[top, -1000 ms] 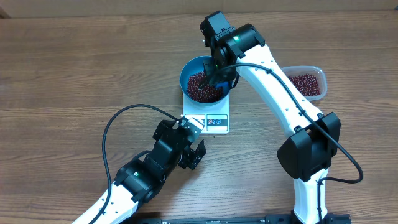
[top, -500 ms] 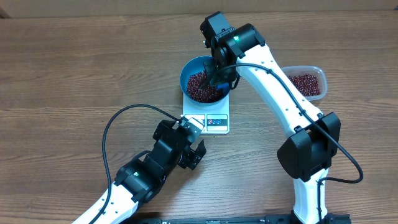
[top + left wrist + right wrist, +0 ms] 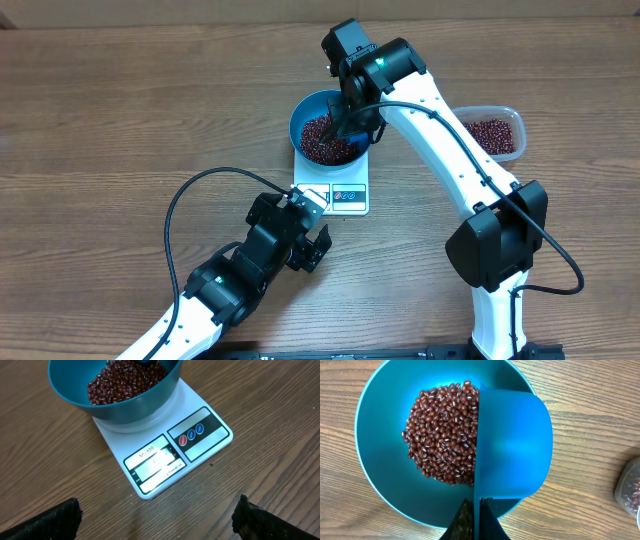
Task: Scoop item into bowl and weigh 150g on scale
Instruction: 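Tilt the scoop with the right gripper to pour beans into the bowl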
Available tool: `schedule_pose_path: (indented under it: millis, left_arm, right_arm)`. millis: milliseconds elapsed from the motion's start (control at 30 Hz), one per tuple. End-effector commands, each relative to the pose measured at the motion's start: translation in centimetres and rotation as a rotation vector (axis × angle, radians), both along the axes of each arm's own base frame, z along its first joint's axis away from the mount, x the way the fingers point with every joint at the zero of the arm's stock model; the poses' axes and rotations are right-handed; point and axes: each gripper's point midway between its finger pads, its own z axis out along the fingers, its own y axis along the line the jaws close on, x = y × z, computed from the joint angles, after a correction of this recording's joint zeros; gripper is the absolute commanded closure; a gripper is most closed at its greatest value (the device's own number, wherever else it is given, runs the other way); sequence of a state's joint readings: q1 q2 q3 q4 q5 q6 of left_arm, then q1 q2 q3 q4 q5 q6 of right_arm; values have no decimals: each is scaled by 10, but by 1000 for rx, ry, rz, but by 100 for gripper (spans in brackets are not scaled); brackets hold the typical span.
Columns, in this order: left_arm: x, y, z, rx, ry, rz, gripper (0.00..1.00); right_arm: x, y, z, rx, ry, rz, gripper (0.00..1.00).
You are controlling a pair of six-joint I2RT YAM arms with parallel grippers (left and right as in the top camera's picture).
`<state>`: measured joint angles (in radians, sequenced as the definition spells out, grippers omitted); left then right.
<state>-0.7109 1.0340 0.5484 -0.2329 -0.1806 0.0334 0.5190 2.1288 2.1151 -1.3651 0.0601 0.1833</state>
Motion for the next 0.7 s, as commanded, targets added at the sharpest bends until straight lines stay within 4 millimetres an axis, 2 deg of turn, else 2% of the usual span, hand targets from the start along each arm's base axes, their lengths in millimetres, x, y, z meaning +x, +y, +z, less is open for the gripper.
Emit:
schedule_pose_path:
  millis: [0, 667]
  left_arm:
    - [1, 3, 0, 11, -11, 5, 0]
    - [1, 3, 0, 11, -11, 5, 0]
  right_arm:
    - [4, 1, 38, 34, -94, -1, 96]
    - [6, 2, 38, 37, -100, 0, 96]
